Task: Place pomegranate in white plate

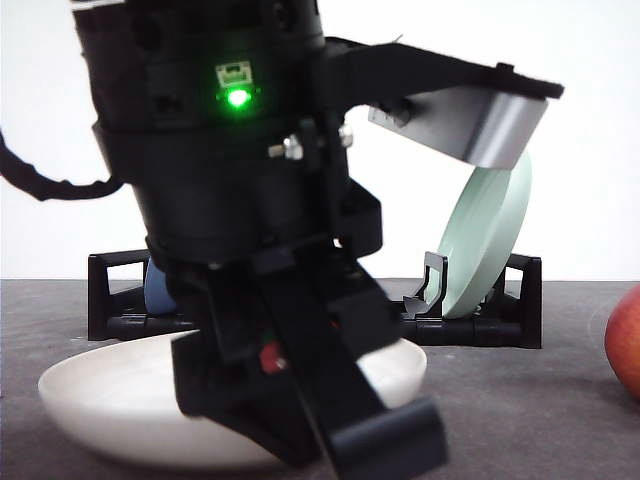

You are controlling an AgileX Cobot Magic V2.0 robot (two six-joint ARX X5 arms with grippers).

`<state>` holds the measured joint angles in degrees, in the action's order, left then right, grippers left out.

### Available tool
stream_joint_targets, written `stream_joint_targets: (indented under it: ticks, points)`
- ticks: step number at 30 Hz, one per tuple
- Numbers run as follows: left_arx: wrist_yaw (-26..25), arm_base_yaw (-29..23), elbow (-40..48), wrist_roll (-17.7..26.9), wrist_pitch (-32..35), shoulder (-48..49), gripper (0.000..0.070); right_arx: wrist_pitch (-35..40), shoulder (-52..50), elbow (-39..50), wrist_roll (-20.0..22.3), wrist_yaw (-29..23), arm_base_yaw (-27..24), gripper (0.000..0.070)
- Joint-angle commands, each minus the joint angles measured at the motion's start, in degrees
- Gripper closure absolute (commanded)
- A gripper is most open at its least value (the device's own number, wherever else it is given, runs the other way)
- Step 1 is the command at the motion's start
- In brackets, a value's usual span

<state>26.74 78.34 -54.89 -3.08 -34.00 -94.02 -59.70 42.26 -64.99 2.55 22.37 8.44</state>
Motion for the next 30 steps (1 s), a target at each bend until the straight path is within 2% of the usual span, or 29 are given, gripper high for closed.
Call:
stream_joint_targets:
  ticks: [1, 6, 11, 15, 19, 25, 30]
  points:
    - [0.0, 1.1, -0.7, -1.0, 0.4, -0.4, 0.0419, 0.3, 0.4, -1.0, -0.6, 0.1, 0.3, 0.007]
    - [0.1, 1.1, -1.2, -2.0, 0.6, 1.4, 0.032, 0.3, 0.4, -1.0, -0.6, 0.1, 0.9, 0.007]
    - [2.8, 1.1, -4.8, -3.9, -1.8, 5.9, 0.0176, 0.3, 0.4, -1.0, -0.7, 0.1, 1.2, 0.007]
    - [7.3, 1.1, -11.4, -6.3, -5.4, 11.7, 0.0174, 0.0, 1.3, -1.0, -0.9, 0.1, 2.0, 0.007]
    - [10.7, 1.1, -18.4, -6.7, -5.9, 18.4, 0.0175, 0.0, 2.6, -1.0, -1.1, 0.0, 2.6, 0.007]
    - [11.5, 0.4, -24.0, -7.7, -7.2, 28.3, 0.018, -0.1, 4.5, -1.0, -1.1, 0.0, 3.5, 0.007]
    - [14.8, -0.5, -24.1, -14.9, -16.7, 35.9, 0.018, -0.2, 5.8, -1.0, -1.1, -0.3, 5.1, 0.007]
